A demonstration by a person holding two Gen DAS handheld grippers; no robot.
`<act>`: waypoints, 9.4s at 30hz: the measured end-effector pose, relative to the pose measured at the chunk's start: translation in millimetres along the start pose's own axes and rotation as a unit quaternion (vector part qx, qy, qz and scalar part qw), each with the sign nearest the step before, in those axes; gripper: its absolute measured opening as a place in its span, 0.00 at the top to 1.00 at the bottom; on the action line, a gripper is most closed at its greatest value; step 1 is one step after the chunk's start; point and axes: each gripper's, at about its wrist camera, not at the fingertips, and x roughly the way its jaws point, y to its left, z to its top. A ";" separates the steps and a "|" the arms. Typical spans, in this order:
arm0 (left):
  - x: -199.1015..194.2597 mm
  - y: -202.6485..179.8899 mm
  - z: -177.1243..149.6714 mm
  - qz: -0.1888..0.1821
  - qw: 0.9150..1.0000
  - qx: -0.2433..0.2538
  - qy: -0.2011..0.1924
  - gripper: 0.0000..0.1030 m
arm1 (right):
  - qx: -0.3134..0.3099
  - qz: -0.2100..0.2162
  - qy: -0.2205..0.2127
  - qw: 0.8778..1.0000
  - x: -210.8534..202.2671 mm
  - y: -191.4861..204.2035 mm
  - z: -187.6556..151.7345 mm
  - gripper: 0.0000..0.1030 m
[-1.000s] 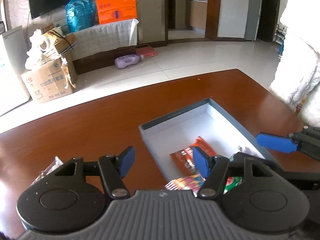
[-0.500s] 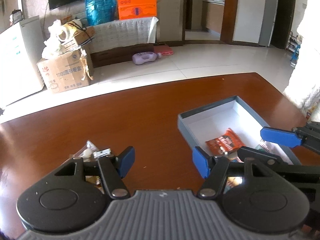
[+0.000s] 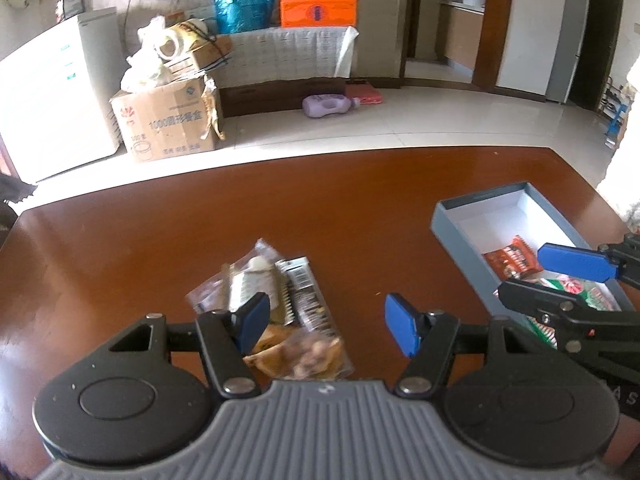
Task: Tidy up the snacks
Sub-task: 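Move both open tools back to the snack pile, then grasp the brown nut snack bag with the left tool while the right tool grasps the black tube, then lift and carry the nut bag and black tube over the box lid with both tools, then open the left tool to drop the nut bag while the right tool releases the tube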
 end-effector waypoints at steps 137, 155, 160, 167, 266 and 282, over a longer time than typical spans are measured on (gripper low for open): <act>56.9 65.2 -70.3 0.000 0.989 -0.124 0.076 0.66 | -0.070 0.053 0.090 0.992 128.4 82.8 -20.5 0.75; 49.7 60.8 -67.2 -0.009 0.993 -0.101 0.063 0.76 | -0.029 0.058 0.065 0.996 114.0 74.3 -20.9 0.76; 44.1 56.8 -62.1 -0.005 0.994 -0.093 0.055 0.76 | -0.017 0.057 0.050 0.997 100.3 68.8 -16.3 0.76; 37.8 45.9 -54.6 -0.002 0.996 -0.082 0.044 0.76 | -0.007 0.052 0.032 0.998 76.5 60.8 -11.7 0.76; 130.4 -230.1 68.9 -0.135 0.985 0.059 0.086 0.65 | 0.064 -0.078 0.064 0.993 30.3 -139.1 -49.8 0.75; 112.6 -228.6 78.7 -0.138 0.987 0.061 0.052 0.25 | 0.064 -0.083 0.040 0.994 21.0 -140.4 -43.8 0.75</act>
